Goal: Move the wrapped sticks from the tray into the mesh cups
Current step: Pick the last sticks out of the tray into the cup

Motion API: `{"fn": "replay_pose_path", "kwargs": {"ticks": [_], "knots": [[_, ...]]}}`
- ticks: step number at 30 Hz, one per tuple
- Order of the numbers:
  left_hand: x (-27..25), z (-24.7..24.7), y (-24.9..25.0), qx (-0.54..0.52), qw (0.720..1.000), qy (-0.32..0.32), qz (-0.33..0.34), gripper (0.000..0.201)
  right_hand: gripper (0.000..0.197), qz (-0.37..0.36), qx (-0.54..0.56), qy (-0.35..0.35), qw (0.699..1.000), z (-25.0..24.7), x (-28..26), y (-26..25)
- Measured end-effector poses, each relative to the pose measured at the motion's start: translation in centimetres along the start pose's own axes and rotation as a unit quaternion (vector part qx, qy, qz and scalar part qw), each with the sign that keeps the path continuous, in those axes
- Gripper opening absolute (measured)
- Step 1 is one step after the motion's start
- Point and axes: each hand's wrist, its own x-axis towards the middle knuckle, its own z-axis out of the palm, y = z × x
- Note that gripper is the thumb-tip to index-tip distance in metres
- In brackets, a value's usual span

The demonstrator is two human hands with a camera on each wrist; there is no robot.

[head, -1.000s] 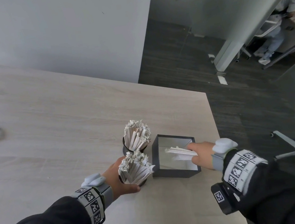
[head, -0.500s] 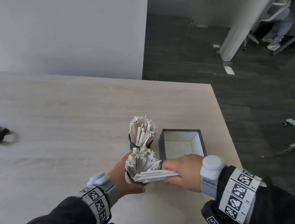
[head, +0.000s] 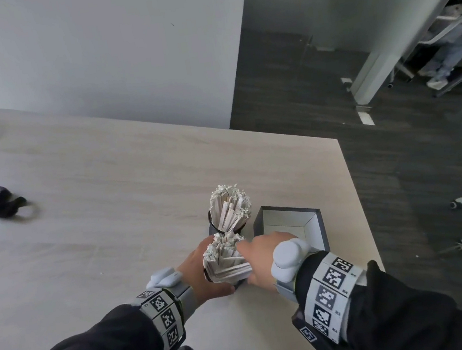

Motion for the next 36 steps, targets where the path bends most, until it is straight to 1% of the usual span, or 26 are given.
{"fn": "replay_pose_path", "kwargs": {"ticks": [2,5,7,9,11,12,14,16,18,20,22,23,24,27,28,30,31,32,34,36], "knots": [[-0.1,0.2,-0.7,-0.009,1.0,0.007,-0.009,0.108,0.034,-0.014,0.035,0.026,0.999,0.0,-0.1,0.1],[0.1,0.2,-1.3,-0.014,1.0,-0.002,-0.016,0.105,0.043,-0.024,0.131,0.068,0.989,0.0,-0.9,0.8],[0.1,0.1,-1.0,-0.007,1.0,0.001,-0.011,0.101,0.039,-0.022,0.202,0.103,0.974,0.4,-1.4,1.5],[0.1,0.0,-0.9,-0.005,1.0,-0.003,-0.013,0.104,0.029,-0.028,0.228,0.121,0.966,1.1,-1.8,2.1],[0.3,0.1,-1.1,-0.003,1.0,-0.004,-0.01,0.108,0.019,-0.026,0.205,0.104,0.973,1.7,-2.1,2.4],[0.3,0.1,-1.3,-0.001,1.0,-0.003,-0.005,0.11,0.019,-0.022,0.177,0.088,0.98,1.8,-2.2,2.4],[0.3,0.2,-1.4,0.002,1.0,-0.005,0.003,0.112,0.023,-0.016,0.113,0.07,0.991,1.7,-2.3,2.3],[0.4,0.2,-1.4,0.003,1.0,-0.004,0.0,0.113,0.026,-0.028,0.075,0.062,0.995,1.1,-2.3,1.9],[0.6,0.3,-1.4,0.006,1.0,-0.007,0.002,0.11,0.03,-0.039,0.067,0.067,0.995,0.6,-2.2,1.4],[1.0,0.6,-1.7,0.017,1.0,-0.007,0.005,0.106,0.037,-0.042,0.106,0.087,0.99,0.1,-2.0,1.1],[1.3,0.7,-2.1,0.023,1.0,-0.007,0.006,0.1,0.041,-0.037,0.183,0.129,0.974,-0.2,-1.8,1.2],[1.3,0.7,-2.3,0.022,1.0,-0.001,0.005,0.1,0.04,-0.034,0.223,0.155,0.962,-0.3,-1.7,1.3],[1.3,0.7,-2.4,0.017,1.0,0.003,0.005,0.103,0.036,-0.031,0.262,0.184,0.947,-0.2,-1.6,1.4],[1.3,0.9,-2.8,0.012,1.0,0.012,0.003,0.11,0.017,-0.031,0.358,0.263,0.895,0.6,-1.4,1.3],[1.2,0.9,-2.8,0.013,1.0,0.01,0.005,0.111,0.014,-0.034,0.379,0.28,0.881,1.2,-1.2,1.1],[1.4,1.0,-2.9,0.019,1.0,0.007,0.005,0.11,0.016,-0.046,0.408,0.287,0.865,2.6,-0.7,0.5],[1.4,0.9,-2.8,0.024,1.0,0.006,0.008,0.11,0.022,-0.052,0.414,0.278,0.865,3.2,-0.4,0.2],[1.4,0.9,-2.8,0.028,1.0,0.006,0.012,0.109,0.03,-0.055,0.408,0.266,0.872,3.8,-0.2,0.0],[1.3,0.9,-2.8,0.026,0.999,0.009,0.016,0.107,0.046,-0.062,0.363,0.255,0.894,4.6,-0.2,0.0],[1.2,1.0,-3.2,0.026,0.999,0.018,0.018,0.109,0.053,-0.063,0.311,0.259,0.912,5.1,-0.6,0.5]]}}
